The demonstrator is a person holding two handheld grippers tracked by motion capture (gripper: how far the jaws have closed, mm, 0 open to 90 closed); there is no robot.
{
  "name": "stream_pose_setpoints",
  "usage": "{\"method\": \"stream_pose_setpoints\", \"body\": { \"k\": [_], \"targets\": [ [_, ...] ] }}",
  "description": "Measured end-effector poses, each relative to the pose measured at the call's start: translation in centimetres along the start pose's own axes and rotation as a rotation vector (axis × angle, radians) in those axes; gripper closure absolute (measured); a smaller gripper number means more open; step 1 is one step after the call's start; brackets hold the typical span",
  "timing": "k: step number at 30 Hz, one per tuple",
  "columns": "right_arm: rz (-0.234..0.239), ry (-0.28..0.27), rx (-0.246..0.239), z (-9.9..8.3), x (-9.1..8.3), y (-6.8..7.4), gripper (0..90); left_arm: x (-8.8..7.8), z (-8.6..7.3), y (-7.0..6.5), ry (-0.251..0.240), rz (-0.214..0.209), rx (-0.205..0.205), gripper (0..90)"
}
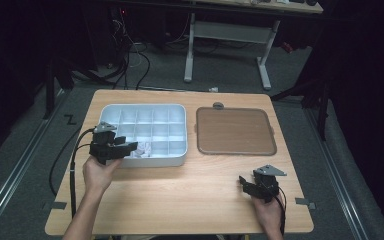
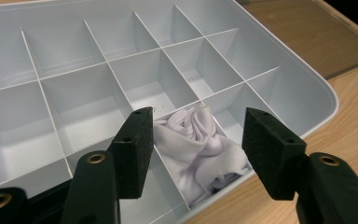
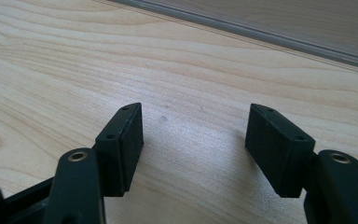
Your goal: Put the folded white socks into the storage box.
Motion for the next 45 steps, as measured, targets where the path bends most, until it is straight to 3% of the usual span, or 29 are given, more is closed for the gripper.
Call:
{"method": "stream_pose_setpoints", "body": {
  "k": [21,45],
  "targets": [
    [0.0,0.0,0.0,0.0,0.0,0.0,37.4,-2.8,-0.4,1.6,-0.027,0.008,-0.059,42.8],
    [0.0,-0.001,-0.001,0.0,0.0,0.0,37.4,-5.0,-1.6,0.8,-0.052,-0.037,-0.103,41.6]
  ]
}}
Point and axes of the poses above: each handheld gripper's, and its own axes: x roughly forward along the jaws, z roughly out of its top, y roughly to its left, the point moved 4 cm from there along x, roughly forward along the jaws, and after that the axes turned 13 degrees about x, right-handed, at the moved point
